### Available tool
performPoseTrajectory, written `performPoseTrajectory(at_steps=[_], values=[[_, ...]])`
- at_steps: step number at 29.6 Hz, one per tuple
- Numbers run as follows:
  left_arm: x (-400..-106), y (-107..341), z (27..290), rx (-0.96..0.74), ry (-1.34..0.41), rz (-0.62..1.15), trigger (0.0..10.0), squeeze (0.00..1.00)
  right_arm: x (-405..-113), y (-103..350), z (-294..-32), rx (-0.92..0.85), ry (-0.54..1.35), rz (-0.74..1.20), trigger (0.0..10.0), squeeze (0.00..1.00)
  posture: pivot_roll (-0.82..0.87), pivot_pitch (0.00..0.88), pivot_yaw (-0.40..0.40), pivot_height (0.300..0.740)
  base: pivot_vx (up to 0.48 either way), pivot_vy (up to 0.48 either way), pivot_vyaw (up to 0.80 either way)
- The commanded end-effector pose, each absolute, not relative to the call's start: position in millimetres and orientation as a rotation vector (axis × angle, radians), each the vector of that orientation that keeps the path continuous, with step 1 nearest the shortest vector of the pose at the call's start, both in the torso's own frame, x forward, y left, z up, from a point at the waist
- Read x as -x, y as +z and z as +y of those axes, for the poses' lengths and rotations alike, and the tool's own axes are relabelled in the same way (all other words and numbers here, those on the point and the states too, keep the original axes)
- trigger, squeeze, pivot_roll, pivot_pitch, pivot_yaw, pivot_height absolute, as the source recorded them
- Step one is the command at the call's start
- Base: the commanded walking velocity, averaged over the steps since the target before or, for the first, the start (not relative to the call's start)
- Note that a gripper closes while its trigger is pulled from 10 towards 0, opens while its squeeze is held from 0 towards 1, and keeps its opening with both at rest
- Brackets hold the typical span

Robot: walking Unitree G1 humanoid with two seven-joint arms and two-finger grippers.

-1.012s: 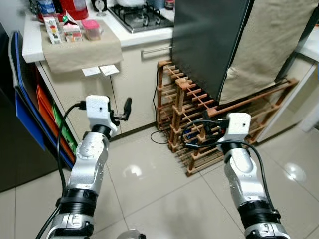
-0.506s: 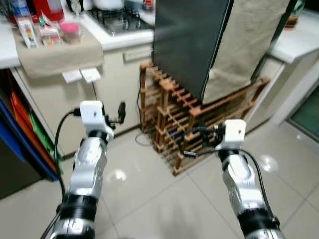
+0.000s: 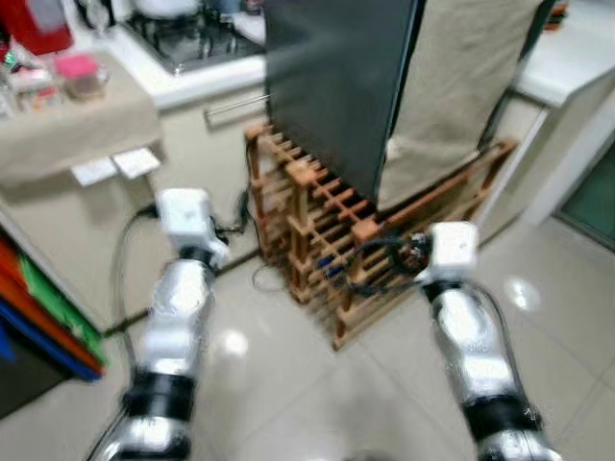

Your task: Restocking fridge

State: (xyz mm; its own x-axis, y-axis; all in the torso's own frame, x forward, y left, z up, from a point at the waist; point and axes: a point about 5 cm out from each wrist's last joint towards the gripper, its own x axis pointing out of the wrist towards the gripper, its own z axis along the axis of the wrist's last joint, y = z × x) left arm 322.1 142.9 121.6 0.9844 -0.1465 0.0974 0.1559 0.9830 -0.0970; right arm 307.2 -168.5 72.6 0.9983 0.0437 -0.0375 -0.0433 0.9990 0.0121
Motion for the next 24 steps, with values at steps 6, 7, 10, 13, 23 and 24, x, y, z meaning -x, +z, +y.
performPoseTrajectory(at_steps=[6,7,10,13,23,24], values=[[-326,125,157,0.046,-0.114,-0.083,10.0,0.00,-311,79,-155,-0.035,0.067,0.014,10.0,0.00,-0.07,0.000,0.005,0.740,0.000,0.000,-0.56],[-326,124,158,0.048,-0.112,-0.077,10.0,0.00,-311,78,-155,-0.035,0.066,0.016,10.0,0.00,-0.07,0.000,0.005,0.740,0.000,0.000,-0.68],[-326,126,152,0.097,-0.176,-0.081,10.0,0.00,-311,78,-156,-0.041,0.064,0.021,10.0,0.00,-0.07,0.000,0.005,0.740,0.000,0.000,-0.67],[-326,130,149,0.106,-0.222,-0.108,10.0,0.00,-312,79,-156,-0.038,0.061,0.016,10.0,0.00,-0.07,0.000,0.005,0.740,0.000,0.000,-0.67],[-329,140,160,0.126,-0.155,-0.163,10.0,0.00,-319,107,-186,0.001,-0.104,-0.127,10.0,0.00,-0.06,0.000,0.008,0.740,0.000,0.000,-0.66],[-330,140,161,0.125,-0.154,-0.162,10.0,0.00,-320,108,-191,0.002,-0.121,-0.120,10.0,0.00,-0.06,0.000,0.010,0.740,0.000,0.000,-0.64]])
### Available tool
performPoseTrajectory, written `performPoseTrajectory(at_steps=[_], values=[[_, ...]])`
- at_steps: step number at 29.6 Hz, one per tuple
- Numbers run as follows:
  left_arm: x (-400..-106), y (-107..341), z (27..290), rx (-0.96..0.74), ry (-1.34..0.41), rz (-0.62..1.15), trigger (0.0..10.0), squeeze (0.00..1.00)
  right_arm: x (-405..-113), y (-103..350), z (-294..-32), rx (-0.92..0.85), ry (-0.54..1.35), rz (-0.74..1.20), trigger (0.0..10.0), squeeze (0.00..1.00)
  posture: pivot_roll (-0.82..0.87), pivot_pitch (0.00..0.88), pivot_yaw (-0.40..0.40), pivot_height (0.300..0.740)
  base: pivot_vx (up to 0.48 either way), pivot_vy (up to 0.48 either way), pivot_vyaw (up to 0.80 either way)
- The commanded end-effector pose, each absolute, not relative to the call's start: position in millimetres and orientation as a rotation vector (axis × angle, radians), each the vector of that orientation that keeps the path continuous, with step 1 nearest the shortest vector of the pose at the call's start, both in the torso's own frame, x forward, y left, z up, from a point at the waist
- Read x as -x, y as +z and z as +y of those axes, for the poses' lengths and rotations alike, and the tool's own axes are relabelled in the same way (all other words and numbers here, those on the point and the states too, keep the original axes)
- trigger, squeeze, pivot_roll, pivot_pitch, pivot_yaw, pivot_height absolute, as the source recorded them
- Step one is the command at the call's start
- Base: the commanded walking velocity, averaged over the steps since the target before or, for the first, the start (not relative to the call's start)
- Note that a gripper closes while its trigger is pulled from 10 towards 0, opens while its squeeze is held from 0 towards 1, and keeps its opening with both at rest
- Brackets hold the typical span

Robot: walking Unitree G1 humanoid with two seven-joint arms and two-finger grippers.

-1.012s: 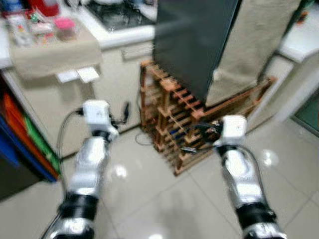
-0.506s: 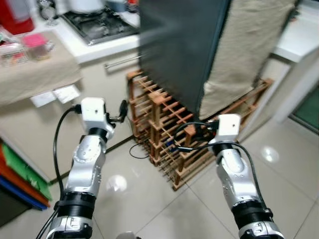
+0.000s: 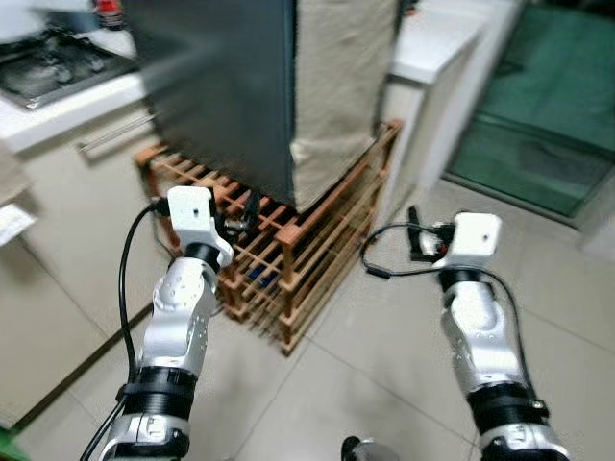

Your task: Restocking fridge

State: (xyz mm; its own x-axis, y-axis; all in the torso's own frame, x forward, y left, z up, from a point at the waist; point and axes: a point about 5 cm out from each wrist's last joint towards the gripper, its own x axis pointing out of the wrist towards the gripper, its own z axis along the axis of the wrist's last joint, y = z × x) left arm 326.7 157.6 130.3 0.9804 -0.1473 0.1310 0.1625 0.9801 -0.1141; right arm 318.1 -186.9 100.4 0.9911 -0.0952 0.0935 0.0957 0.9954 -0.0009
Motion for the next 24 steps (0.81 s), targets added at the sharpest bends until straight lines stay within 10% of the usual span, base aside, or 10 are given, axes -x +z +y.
performPoseTrajectory(at_steps=[1,24], values=[[-331,140,162,0.129,-0.151,-0.159,10.0,0.00,-321,107,-195,-0.002,-0.133,-0.110,10.0,0.00,-0.06,0.000,0.010,0.740,0.000,0.000,-0.64],[-333,152,139,0.113,-0.256,-0.201,10.0,0.00,-315,97,-170,-0.003,-0.012,-0.062,10.0,0.00,-0.10,0.000,0.002,0.740,0.115,0.154,-0.31]])
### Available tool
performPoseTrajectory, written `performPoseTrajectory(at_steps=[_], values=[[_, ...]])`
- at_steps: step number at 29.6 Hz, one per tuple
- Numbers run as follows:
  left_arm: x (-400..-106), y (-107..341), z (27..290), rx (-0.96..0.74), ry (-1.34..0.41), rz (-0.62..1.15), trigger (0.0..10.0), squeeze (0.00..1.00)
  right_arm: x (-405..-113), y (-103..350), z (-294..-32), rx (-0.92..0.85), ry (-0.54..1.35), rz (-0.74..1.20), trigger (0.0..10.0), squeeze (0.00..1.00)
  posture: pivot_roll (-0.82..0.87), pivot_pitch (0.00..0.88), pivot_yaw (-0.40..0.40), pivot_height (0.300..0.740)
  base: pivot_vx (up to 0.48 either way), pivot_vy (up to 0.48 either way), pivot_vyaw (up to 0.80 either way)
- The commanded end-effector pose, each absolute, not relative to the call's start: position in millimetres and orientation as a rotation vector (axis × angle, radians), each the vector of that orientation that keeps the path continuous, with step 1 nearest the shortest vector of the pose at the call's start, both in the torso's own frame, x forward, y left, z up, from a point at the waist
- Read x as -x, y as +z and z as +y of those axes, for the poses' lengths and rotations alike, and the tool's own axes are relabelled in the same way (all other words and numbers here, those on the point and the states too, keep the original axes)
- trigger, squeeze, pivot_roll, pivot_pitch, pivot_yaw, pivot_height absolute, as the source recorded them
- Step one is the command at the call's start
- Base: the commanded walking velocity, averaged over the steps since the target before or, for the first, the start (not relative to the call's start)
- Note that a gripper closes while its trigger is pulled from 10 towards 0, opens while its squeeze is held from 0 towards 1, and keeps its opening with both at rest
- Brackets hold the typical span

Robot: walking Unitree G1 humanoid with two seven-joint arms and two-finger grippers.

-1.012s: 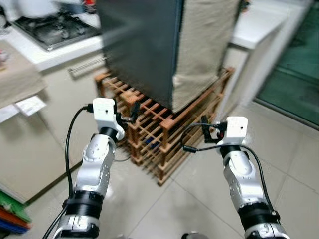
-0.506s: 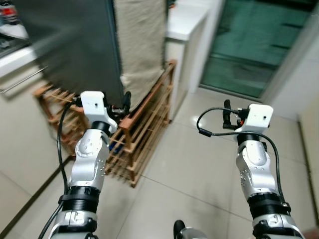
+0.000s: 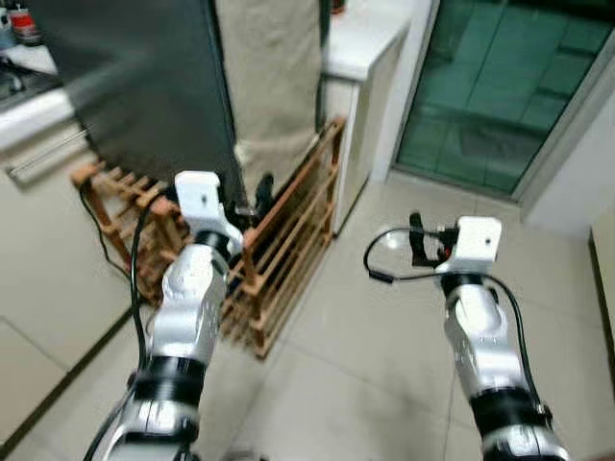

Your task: Restocking fridge

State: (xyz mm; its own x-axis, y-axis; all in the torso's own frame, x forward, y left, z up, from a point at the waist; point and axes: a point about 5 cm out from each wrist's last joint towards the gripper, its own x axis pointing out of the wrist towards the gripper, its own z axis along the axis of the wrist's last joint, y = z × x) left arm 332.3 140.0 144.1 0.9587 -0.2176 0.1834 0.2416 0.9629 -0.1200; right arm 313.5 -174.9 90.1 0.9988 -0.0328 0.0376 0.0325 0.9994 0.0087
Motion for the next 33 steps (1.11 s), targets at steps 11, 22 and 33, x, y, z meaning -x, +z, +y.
performPoseTrajectory(at_steps=[11,22,33], values=[[-333,157,141,0.085,-0.258,-0.231,10.0,0.00,-314,94,-169,0.011,-0.014,-0.052,10.0,0.00,-0.09,0.000,0.015,0.740,0.403,0.000,-0.04],[-333,146,152,0.134,-0.160,-0.170,10.0,0.00,-312,99,-176,0.026,-0.022,-0.081,10.0,0.00,-0.10,0.000,0.020,0.740,0.000,0.000,-0.37],[-328,144,164,0.109,-0.130,-0.179,10.0,0.00,-310,95,-177,0.040,-0.011,-0.061,10.0,0.00,-0.09,0.000,0.008,0.740,0.000,0.000,0.00]])
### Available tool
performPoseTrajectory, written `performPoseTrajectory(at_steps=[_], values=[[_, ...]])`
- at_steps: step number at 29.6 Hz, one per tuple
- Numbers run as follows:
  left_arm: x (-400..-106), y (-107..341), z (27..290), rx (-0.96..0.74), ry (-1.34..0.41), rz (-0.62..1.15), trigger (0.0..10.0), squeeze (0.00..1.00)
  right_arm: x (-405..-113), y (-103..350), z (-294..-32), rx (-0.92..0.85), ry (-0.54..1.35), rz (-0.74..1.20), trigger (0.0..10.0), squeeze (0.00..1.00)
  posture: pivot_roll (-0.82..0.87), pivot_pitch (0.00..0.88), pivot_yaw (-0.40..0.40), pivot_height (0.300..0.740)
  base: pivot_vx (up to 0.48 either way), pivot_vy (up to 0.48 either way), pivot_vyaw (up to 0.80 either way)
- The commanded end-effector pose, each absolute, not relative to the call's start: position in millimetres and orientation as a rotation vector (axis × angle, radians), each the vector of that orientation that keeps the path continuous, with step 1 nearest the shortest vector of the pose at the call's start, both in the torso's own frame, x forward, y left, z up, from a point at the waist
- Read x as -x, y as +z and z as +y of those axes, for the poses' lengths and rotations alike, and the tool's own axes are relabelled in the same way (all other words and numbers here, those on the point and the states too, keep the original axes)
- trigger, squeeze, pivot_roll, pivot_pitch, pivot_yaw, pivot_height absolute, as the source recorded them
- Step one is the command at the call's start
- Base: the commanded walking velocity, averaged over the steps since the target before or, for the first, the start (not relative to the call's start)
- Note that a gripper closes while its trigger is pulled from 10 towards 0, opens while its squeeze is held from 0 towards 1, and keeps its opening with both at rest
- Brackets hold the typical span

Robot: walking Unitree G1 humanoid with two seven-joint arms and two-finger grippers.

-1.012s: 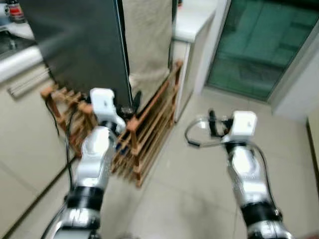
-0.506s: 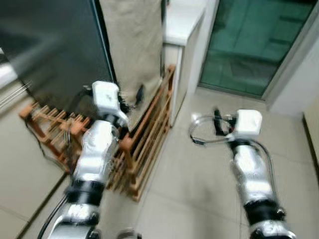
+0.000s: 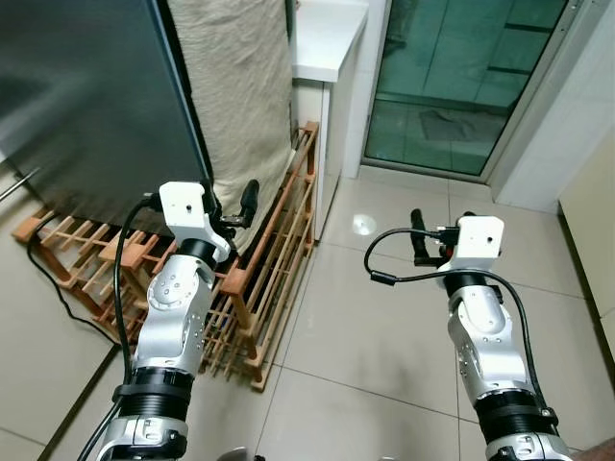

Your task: Restocking fridge

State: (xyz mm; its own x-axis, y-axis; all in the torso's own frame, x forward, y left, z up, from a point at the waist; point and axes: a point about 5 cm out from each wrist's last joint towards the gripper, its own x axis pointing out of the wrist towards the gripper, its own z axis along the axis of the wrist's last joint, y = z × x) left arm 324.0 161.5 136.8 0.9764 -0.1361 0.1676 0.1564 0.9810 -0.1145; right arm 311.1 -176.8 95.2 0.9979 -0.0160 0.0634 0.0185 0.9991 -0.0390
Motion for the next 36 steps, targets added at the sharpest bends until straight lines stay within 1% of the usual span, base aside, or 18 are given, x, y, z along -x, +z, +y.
performPoseTrajectory(at_steps=[1,9,10,12,17,31,36], values=[[-330,145,165,0.097,-0.116,-0.176,10.0,0.00,-311,96,-177,0.040,-0.011,-0.063,10.0,0.00,-0.09,0.000,0.008,0.740,0.000,0.000,0.00],[-336,158,165,0.064,-0.155,-0.211,10.0,0.00,-312,101,-179,0.036,-0.024,-0.085,10.0,0.00,-0.10,0.000,0.019,0.740,0.000,0.000,0.00],[-337,159,163,0.020,-0.170,-0.213,10.0,0.00,-312,101,-179,0.036,-0.026,-0.087,10.0,0.00,-0.11,0.000,0.024,0.740,0.000,0.000,0.00],[-337,160,160,-0.011,-0.190,-0.218,10.0,0.00,-312,101,-179,0.037,-0.027,-0.087,10.0,0.00,-0.11,0.000,0.024,0.740,0.000,0.000,0.00],[-334,162,156,0.017,-0.245,-0.243,10.0,0.00,-311,100,-178,0.037,-0.026,-0.083,10.0,0.00,-0.11,0.000,0.022,0.740,0.000,0.000,0.00],[-330,154,150,0.042,-0.289,-0.229,10.0,0.00,-311,98,-179,0.050,-0.017,-0.071,10.0,0.00,-0.11,0.000,0.011,0.740,0.000,0.467,0.00],[-332,153,147,0.006,-0.277,-0.221,10.0,0.00,-311,98,-179,0.052,-0.018,-0.070,10.0,0.00,-0.11,0.000,0.011,0.740,0.000,0.000,0.00]])
